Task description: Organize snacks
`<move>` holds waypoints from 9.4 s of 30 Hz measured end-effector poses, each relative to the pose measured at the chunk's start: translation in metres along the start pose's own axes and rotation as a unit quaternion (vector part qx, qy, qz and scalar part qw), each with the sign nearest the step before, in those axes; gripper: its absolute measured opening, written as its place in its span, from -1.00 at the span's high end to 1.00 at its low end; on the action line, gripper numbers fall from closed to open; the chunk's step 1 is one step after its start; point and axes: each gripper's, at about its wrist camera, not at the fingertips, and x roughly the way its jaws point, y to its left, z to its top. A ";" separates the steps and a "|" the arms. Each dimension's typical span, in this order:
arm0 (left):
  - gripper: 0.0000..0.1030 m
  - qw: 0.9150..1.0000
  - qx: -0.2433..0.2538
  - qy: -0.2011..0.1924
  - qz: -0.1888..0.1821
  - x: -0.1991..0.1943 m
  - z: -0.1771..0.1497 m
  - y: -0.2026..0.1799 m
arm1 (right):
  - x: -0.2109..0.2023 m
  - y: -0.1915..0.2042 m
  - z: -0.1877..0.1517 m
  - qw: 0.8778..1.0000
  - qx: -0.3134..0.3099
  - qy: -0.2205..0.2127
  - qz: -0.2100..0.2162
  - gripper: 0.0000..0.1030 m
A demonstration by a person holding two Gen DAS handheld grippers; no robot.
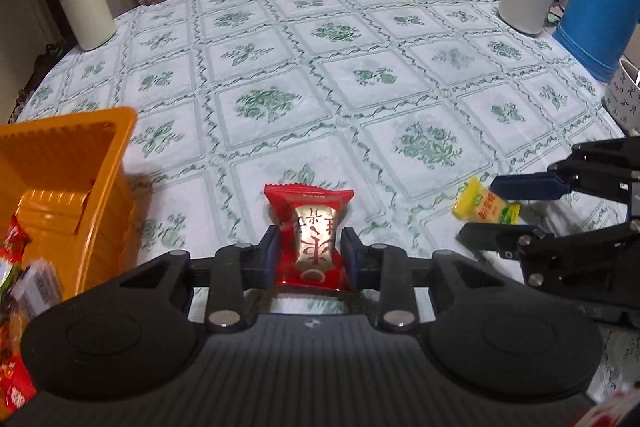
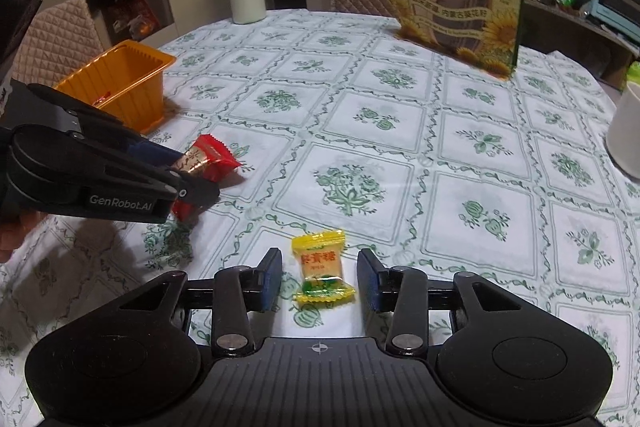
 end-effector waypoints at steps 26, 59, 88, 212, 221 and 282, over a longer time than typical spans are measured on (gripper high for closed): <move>0.50 0.993 -0.104 0.044 0.024 -0.087 -0.108 0.022 | -0.021 0.074 -0.029 0.993 -0.051 0.038 0.102 0.58; 0.60 0.990 -0.138 0.013 0.032 -0.126 -0.138 0.017 | -0.039 0.105 -0.047 0.993 -0.063 0.050 0.089 0.59; 0.61 0.989 -0.109 -0.088 0.034 -0.199 -0.078 0.114 | -0.070 0.161 0.050 0.989 0.039 -0.049 0.132 0.59; 0.05 0.995 -0.074 -0.054 -0.034 -0.117 -0.028 0.242 | 0.022 0.204 0.126 0.992 0.113 -0.058 -0.007 -0.16; -0.30 0.994 -0.094 -0.060 -0.017 -0.173 -0.059 0.208 | -0.030 0.202 0.098 0.986 0.157 -0.062 0.011 -0.58; -0.38 0.991 -0.127 -0.040 0.014 -0.248 -0.157 -0.019 | -0.191 0.130 -0.073 0.992 0.123 0.000 0.012 -0.66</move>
